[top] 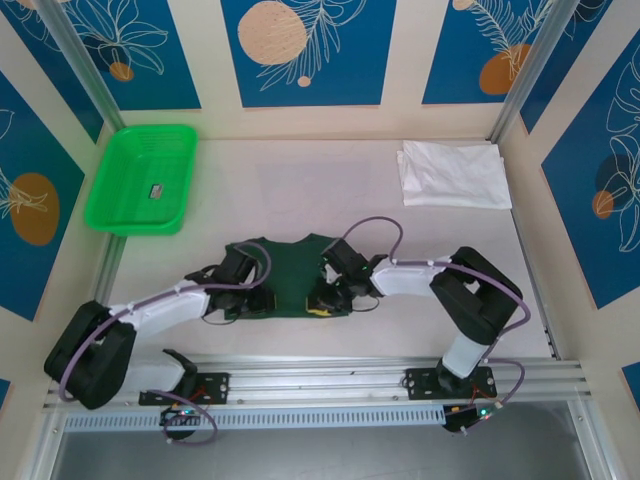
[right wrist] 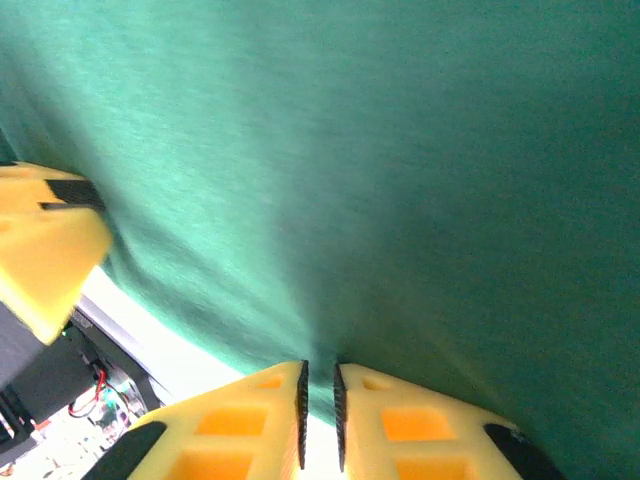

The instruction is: Fold and stack the t-shirts

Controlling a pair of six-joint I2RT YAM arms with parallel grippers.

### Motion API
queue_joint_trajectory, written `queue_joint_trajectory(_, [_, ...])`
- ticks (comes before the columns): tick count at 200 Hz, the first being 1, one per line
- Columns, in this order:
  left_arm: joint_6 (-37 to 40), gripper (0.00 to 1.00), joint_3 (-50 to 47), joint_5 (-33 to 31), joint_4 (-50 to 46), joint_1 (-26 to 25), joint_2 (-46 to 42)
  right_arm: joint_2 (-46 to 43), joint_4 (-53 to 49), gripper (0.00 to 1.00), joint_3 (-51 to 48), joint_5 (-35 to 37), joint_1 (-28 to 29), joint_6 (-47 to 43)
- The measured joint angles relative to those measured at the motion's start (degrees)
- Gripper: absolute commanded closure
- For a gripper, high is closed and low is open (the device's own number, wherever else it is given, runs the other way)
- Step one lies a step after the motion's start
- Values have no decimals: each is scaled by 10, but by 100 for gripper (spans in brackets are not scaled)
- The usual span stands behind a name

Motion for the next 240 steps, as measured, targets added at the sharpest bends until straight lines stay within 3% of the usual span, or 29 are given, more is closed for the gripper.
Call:
queue_joint_trajectory(16, [-1,62,-19,-5,-8,22,-32,-9,9,79,-25,-17,-22,-3])
queue_joint_trajectory(39, [-11,52,-39,-7,-19,54,-79,-21,24,75,-45,-32,-41,-9])
queue_joint_trajectory(62, [-22,48,-62,-43,-59,91,-133,-37,21,69,-58,-34,-57,-12])
queue_joint_trajectory(78, [-27,45,-71,-62,-83,105,-162,-49,17,61,-65,-33,-67,-14])
queue_joint_trajectory(105, [-35,38,-72,-91,-115,120,-185,-92,17,38,-86,-21,-74,-15])
queue_joint_trajectory(137, [-37,20,-74,-93,-120,122,-221,-194,-26,33,-104,16,-86,-31])
queue_joint_trajectory(163, [-27,6,-67,-94,-119,122,-256,-246,-47,27,-102,39,-134,-59])
queue_joint_trajectory(183, [-9,0,-49,-107,-109,122,-252,-226,-68,26,-80,56,-165,-92])
queue_joint_trajectory(205, [14,0,-45,-122,-82,122,-239,-144,-126,24,0,84,-171,-140])
queue_joint_trajectory(211, [19,0,-47,-124,-74,122,-238,-123,-134,3,21,91,-171,-150])
queue_joint_trajectory(213, [20,0,-47,-125,-73,122,-238,-115,-136,0,28,93,-170,-151])
queue_joint_trajectory(240, [31,0,-61,-129,-50,122,-245,-38,-161,1,88,127,-158,-185])
